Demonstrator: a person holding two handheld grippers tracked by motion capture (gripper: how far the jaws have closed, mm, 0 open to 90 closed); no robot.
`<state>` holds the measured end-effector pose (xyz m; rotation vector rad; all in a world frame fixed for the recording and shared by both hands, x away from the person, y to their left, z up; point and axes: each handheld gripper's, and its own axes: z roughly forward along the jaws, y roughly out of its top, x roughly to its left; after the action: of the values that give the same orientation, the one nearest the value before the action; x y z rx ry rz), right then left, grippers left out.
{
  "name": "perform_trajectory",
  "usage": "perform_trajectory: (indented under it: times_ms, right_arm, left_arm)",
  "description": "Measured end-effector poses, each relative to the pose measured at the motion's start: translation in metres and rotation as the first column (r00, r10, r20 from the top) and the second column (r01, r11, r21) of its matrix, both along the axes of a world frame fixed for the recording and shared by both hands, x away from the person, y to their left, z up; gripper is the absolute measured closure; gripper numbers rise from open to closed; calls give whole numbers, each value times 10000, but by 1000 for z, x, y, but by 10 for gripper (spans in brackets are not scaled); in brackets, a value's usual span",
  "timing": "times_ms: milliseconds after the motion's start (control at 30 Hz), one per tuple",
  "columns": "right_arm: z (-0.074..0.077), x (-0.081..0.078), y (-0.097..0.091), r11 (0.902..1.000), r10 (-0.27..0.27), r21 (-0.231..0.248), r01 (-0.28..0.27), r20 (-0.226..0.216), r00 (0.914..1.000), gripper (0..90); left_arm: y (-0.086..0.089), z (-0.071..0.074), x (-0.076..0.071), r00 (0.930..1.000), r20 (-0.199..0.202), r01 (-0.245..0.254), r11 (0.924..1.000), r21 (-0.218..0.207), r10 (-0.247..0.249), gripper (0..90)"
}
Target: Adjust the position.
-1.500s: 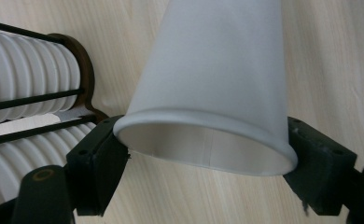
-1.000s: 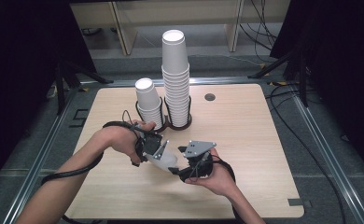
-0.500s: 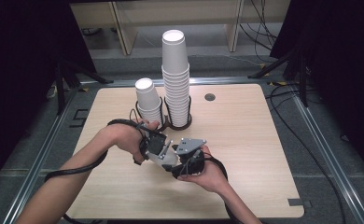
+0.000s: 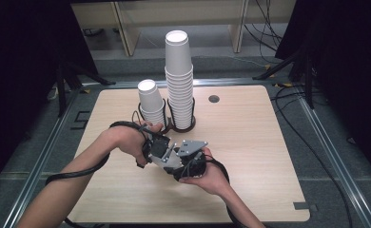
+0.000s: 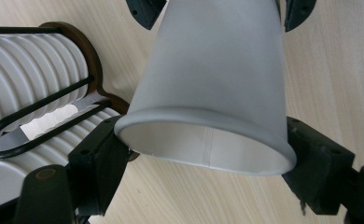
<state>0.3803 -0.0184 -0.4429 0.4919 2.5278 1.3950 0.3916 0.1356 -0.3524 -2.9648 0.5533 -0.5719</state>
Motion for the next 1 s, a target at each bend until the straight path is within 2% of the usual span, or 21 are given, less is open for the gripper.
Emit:
perform_trajectory:
  times_ms: [233, 333, 400, 500, 533, 700, 733, 767, 800, 967, 1000]
  right_arm:
    - [-1, 2, 0, 9999, -33, 111, 33, 23, 10000, 240]
    - [-2, 1, 1, 9999, -19, 138, 22, -200, 9998, 242]
    - [-3, 2, 1, 9999, 6, 113, -5, -78, 10000, 243]
    - [-4, 2, 1, 9998, -12, 175, 16, -236, 9997, 243]
    - [-3, 2, 1, 9999, -32, 142, 33, -88, 10000, 242]
    - [-5, 3, 2, 9997, -44, 237, 46, -79, 10000, 244]
    - [-5, 2, 2, 9997, -17, 231, 23, -282, 9996, 243]
    - [-5, 2, 2, 9996, -67, 255, 73, -243, 9997, 242]
    - [-5, 1, 2, 9993, -172, 311, 184, -404, 9990, 244]
    - [-4, 2, 2, 9995, -96, 305, 104, -261, 9996, 246]
    - [-4, 1, 2, 9993, -136, 336, 149, -392, 9991, 244]
  left_arm:
    - [0, 0, 0, 10000, 11, 28, 10000, -66, -28, 212]
    - [-1, 0, 0, 10000, 7, 69, 9999, -86, -69, 211]
    - [-1, 0, 0, 10000, 20, 77, 9999, -73, -77, 211]
    - [-2, 1, 0, 9999, 20, 98, 9999, -115, -98, 211]
    - [-2, 1, 0, 9999, 8, 103, 9999, -119, -103, 212]
    - [-2, 1, 0, 9999, 51, 151, 9997, -167, -150, 211]
    - [-2, 1, 0, 9999, 55, 141, 9997, -195, -139, 211]
    - [-2, 1, 0, 9999, 22, 114, 9997, -204, -114, 211]
    - [-1, 2, 0, 9999, 46, 130, 9998, -166, -129, 211]
    - [-2, 2, 0, 9999, 16, 113, 9999, -100, -113, 211]
    - [-2, 2, 0, 9999, 2, 100, 9999, -118, -100, 211]
